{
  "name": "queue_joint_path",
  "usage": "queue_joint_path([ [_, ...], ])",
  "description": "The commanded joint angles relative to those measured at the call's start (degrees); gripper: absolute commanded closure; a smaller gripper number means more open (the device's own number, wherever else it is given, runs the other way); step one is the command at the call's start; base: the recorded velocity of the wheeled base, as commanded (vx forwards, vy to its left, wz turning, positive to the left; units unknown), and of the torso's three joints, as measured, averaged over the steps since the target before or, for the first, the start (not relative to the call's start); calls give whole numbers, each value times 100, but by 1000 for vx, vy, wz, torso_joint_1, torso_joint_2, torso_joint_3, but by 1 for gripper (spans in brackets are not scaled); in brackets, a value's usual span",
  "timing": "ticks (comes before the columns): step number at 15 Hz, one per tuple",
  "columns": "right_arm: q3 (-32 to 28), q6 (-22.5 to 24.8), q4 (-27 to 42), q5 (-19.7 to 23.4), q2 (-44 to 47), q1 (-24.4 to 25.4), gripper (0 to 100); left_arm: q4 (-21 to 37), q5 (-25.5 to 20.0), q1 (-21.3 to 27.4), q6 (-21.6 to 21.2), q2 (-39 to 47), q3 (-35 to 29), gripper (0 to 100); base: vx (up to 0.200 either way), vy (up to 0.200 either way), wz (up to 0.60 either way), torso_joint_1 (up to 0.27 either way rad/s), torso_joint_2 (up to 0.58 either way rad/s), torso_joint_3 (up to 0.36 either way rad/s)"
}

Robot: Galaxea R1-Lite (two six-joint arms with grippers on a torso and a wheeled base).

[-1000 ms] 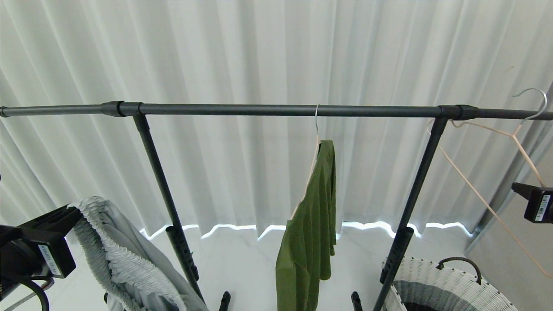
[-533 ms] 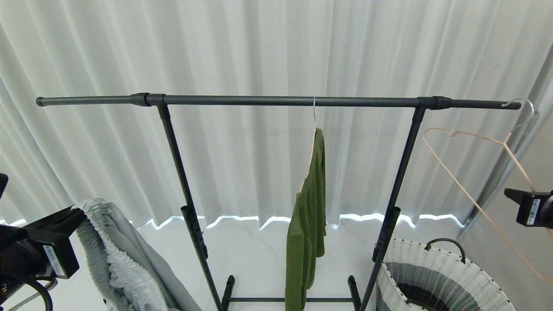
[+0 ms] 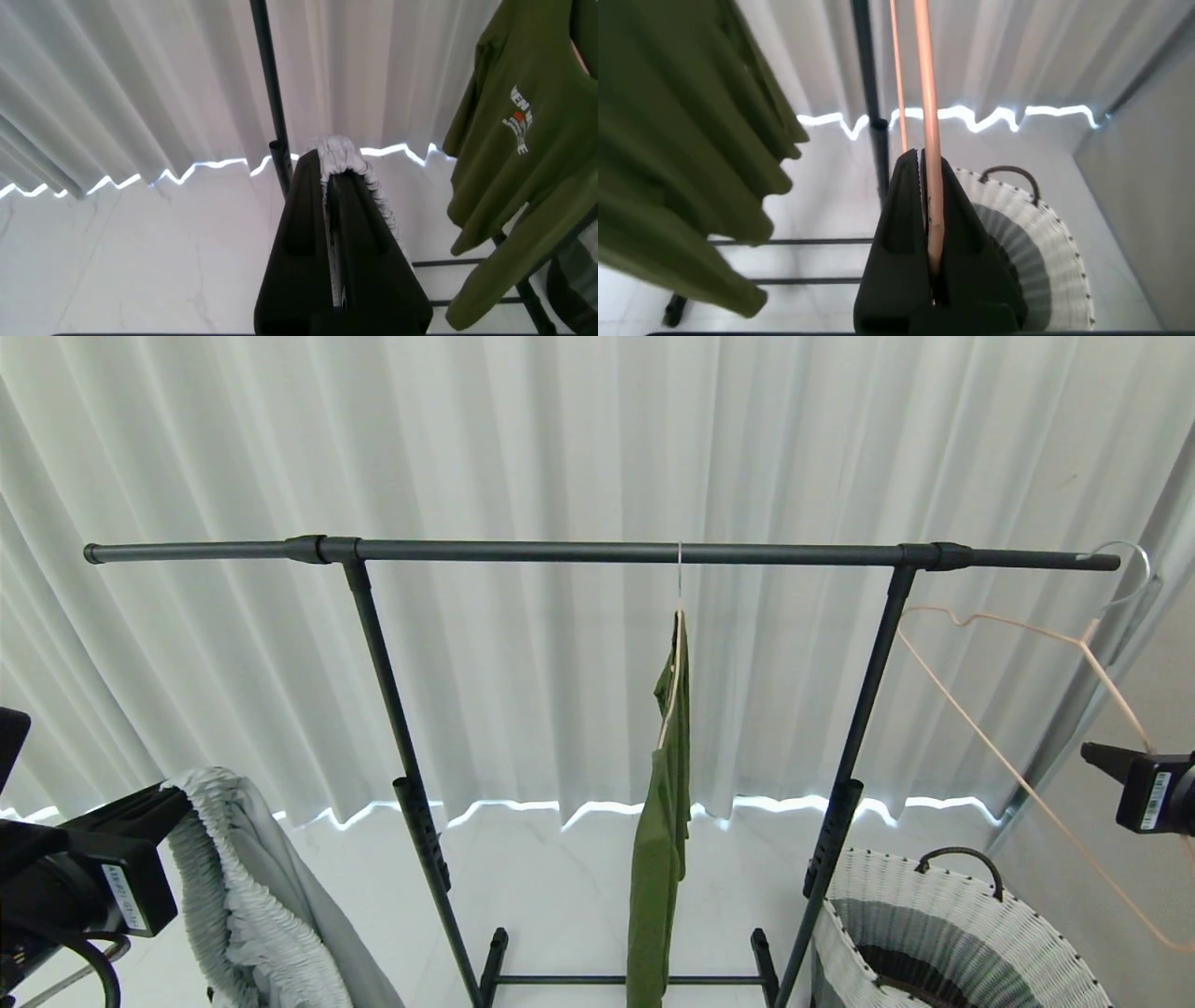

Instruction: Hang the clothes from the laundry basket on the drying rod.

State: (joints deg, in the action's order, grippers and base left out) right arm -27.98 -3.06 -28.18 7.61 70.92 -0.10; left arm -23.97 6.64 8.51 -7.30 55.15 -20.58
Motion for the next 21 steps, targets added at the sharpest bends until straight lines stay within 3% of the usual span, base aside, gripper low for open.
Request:
queue_joint_path([
  [1,56,-2,147,13,-413,265,100,-3,4,2,1,5,1,100,0,0,0,0,0,0],
  [7,82,-28,674,39,-923,1056,100,-3,4,2,1,-4,1,100,0,0,0,0,0,0],
  [9,196,-107,665,549,-931,1328,100,-3,4,2,1,5,1,100,0,0,0,0,0,0],
  [11,337,-195,665,1437,-931,1390,100,-3,4,2,1,13,1,100,0,0,0,0,0,0],
  [13,381,-248,674,1815,-931,1390,100,-3,4,2,1,31,1,100,0,0,0,0,0,0],
  [16,390,-248,665,1832,-931,1390,100,-3,4,2,1,163,-8,100,0,0,0,0,0,0],
  [21,398,-248,665,1832,-931,1390,100,-3,4,2,-8,207,-8,100,0,200,0,2,3,2],
])
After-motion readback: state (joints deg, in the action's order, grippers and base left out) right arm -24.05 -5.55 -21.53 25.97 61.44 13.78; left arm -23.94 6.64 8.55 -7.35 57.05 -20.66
